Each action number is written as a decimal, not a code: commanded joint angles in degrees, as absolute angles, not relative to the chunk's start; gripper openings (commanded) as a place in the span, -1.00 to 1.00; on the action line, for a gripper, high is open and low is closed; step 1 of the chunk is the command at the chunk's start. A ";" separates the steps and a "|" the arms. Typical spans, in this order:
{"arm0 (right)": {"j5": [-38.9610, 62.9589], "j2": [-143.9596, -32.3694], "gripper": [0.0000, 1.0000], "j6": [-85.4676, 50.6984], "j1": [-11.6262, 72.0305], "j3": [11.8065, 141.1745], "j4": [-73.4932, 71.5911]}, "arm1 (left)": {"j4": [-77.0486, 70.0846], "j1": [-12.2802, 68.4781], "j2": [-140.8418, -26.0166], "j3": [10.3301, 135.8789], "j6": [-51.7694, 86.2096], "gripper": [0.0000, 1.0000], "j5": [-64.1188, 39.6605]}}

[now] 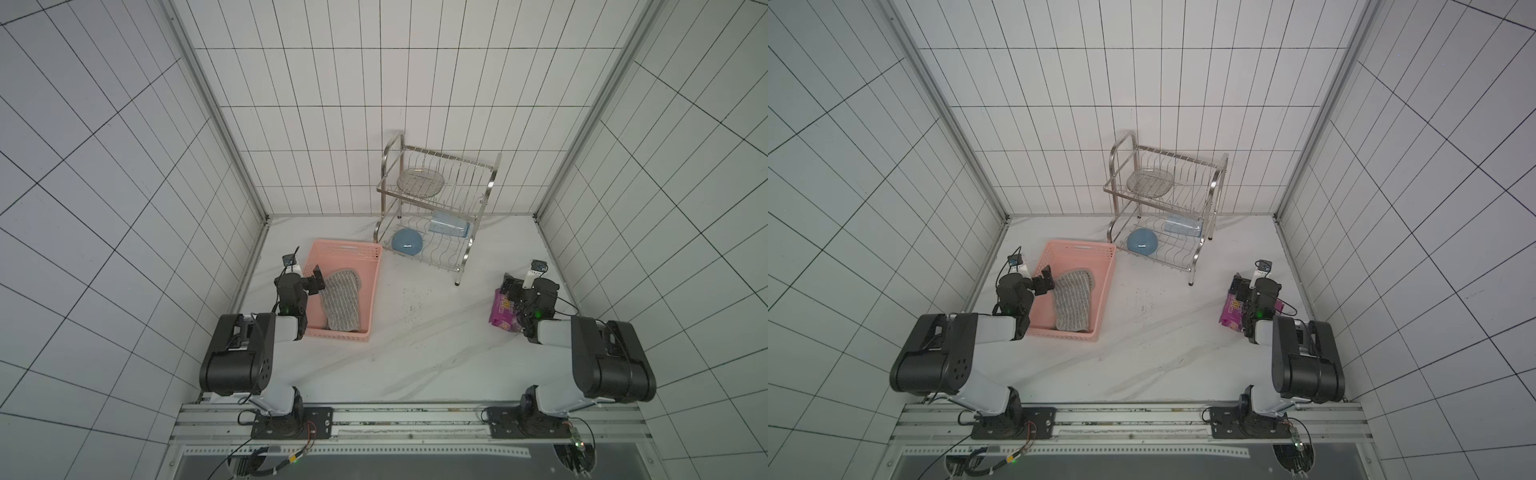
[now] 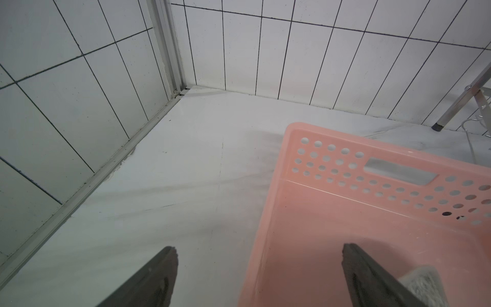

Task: Fold the square dishcloth
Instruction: Pick up the cleaning item from the bin.

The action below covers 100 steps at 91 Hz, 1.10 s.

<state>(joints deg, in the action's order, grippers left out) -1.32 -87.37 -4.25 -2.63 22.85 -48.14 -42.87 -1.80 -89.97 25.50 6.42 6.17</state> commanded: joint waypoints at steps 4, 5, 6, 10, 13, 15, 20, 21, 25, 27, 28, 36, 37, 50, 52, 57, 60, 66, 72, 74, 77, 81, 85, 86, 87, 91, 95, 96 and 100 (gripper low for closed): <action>-1.93 -87.71 0.98 -3.87 -2.65 23.64 -47.81 | -43.07 -1.63 -89.20 26.02 5.85 0.96 6.51; -1.93 -87.67 0.98 -3.87 -2.64 23.64 -47.77 | -43.07 -1.65 -89.16 26.06 5.87 0.96 6.55; -1.93 -87.65 0.98 -3.87 -2.64 23.64 -47.75 | -43.07 -1.66 -89.19 26.04 5.88 0.96 6.57; -1.94 -87.70 0.98 -3.87 -2.64 23.64 -47.78 | -43.06 -1.67 -89.15 26.02 5.84 0.96 6.54; -1.96 -87.67 0.98 -3.87 -2.68 23.64 -47.73 | -43.07 -1.67 -89.15 26.02 5.88 0.96 6.58; -1.94 -87.68 0.98 -3.85 -2.65 23.64 -47.79 | -43.07 -1.67 -89.19 26.06 5.89 0.96 6.52; -1.94 -87.71 0.98 -3.86 -2.64 23.64 -47.79 | -43.07 -1.67 -89.15 26.02 5.89 0.96 6.51; -1.94 -87.71 0.98 -3.86 -2.64 23.64 -47.80 | -43.07 -1.63 -89.18 26.06 5.89 0.96 6.55; -1.95 -87.71 0.98 -3.86 -2.64 23.64 -47.78 | -43.07 -1.62 -89.21 26.07 5.89 0.96 6.57; -1.94 -87.71 0.98 -3.87 -2.64 23.64 -47.80 | -43.11 -1.66 -89.21 26.07 5.89 0.96 6.59; -1.94 -87.71 0.98 -3.87 -2.64 23.64 -47.81 | -43.09 -1.62 -89.21 26.09 5.89 0.96 6.59; -1.93 -87.67 0.98 -3.87 -2.65 23.64 -47.78 | -43.07 -1.61 -89.18 26.04 5.89 0.96 6.53; -1.93 -87.69 0.98 -3.82 -2.64 23.64 -47.75 | -43.07 -1.64 -89.20 26.03 5.89 0.96 6.51; -1.91 -87.71 0.98 -3.82 -2.68 23.68 -47.67 | -43.07 -1.67 -89.21 26.02 5.89 0.96 6.54; -1.97 -87.67 0.98 -3.86 -2.65 23.65 -47.69 | -43.07 -1.67 -89.21 26.02 5.89 0.96 6.56; -1.89 -87.63 0.98 -3.86 -2.66 23.54 -47.82 | -43.06 -1.65 -89.20 26.04 5.89 0.96 6.51; -1.93 -87.51 0.98 -3.80 -2.65 23.66 -47.70 | -43.07 -1.67 -89.19 26.07 5.89 0.96 6.58; -3.02 -85.96 0.98 -4.35 -2.64 25.37 -43.11 | -43.10 -1.75 -89.07 25.93 5.93 0.96 6.52; -3.53 -83.98 0.98 -4.57 -2.77 28.02 -36.80 | -43.17 -1.82 -89.03 25.84 6.27 0.97 6.51; -3.78 -83.29 0.98 -4.64 -2.71 28.80 -34.93 | -43.27 -1.84 -88.97 25.84 6.69 0.97 7.19; -4.15 -82.40 0.98 -4.74 -2.72 29.80 -32.71 | -42.78 -2.03 -88.60 26.03 7.79 0.97 8.82; -5.01 -81.30 0.98 -4.99 -2.69 30.68 -30.48 | -41.31 -2.38 -87.54 26.23 9.10 0.97 10.58; -6.13 -79.71 0.98 -5.28 -2.66 31.26 -28.73 | -39.76 -2.57 -85.72 26.31 9.40 0.97 10.99; -6.58 -79.27 0.98 -5.50 -2.65 31.36 -28.03 | -39.66 -2.60 -85.27 26.34 9.49 0.97 11.21; -7.03 -78.92 0.98 -5.65 -2.64 31.54 -27.68 | -39.12 -2.58 -84.87 26.31 9.62 0.97 11.49; -9.10 -77.18 0.98 -7.49 -2.65 32.45 -24.87 | -36.18 -2.58 -83.09 26.87 10.74 0.97 13.20; -10.23 -75.52 0.98 -9.43 -2.65 33.70 -21.73 | -32.68 -2.67 -81.27 27.74 11.75 0.97 15.06; -10.30 -75.16 0.98 -9.90 -2.65 33.94 -20.97 | -32.03 -2.70 -80.98 27.93 12.11 0.97 15.53; -10.16 -73.62 0.98 -11.61 -2.64 35.32 -17.75 | -29.53 -2.77 -79.22 28.21 13.07 0.97 16.53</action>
